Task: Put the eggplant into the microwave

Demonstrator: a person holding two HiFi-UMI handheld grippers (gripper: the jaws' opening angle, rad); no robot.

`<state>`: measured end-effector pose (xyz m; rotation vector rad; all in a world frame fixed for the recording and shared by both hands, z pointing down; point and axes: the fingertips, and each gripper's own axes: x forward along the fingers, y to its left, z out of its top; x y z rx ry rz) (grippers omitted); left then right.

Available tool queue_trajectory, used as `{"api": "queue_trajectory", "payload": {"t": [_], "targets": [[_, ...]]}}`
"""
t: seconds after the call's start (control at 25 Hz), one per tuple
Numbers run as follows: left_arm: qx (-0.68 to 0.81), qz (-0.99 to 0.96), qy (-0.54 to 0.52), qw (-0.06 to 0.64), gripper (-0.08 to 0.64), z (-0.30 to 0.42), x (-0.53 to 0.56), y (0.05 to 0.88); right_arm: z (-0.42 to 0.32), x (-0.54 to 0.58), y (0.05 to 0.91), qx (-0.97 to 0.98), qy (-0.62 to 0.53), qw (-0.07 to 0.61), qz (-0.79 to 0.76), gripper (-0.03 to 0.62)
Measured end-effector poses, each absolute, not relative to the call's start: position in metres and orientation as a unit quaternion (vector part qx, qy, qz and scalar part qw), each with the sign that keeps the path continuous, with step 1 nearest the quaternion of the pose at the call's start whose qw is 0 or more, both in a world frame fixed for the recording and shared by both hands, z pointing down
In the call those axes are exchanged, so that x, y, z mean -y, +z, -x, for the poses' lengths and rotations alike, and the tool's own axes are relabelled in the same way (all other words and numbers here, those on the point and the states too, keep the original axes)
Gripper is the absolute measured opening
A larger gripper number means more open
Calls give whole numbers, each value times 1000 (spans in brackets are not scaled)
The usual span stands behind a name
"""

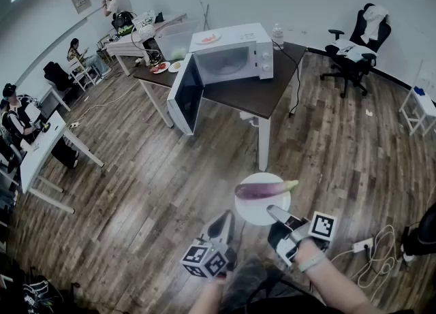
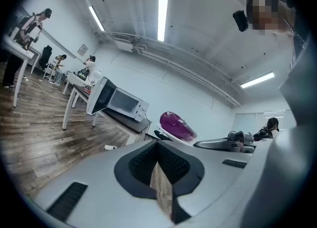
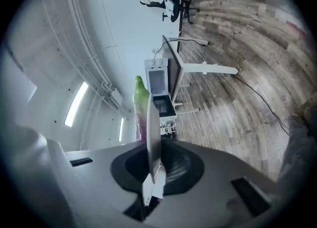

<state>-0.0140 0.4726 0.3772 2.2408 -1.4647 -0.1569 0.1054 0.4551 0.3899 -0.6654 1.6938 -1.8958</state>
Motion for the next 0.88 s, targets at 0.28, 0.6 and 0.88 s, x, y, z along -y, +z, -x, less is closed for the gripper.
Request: {"api": "queue_trajectory", "payload": {"t": [0.28,0.6,0.88], "targets": [[536,-810,-57,231,2,12,-471,386,-112,-451,395,-623,-698,252,247,21],[536,-813,-61,219,2,6,-424,378,-117,-415,393,-626,-696,253,245,21],[535,-812,-70,221,2,1,-373,376,-113,-368,391,-630,-696,252,236,23]]}}
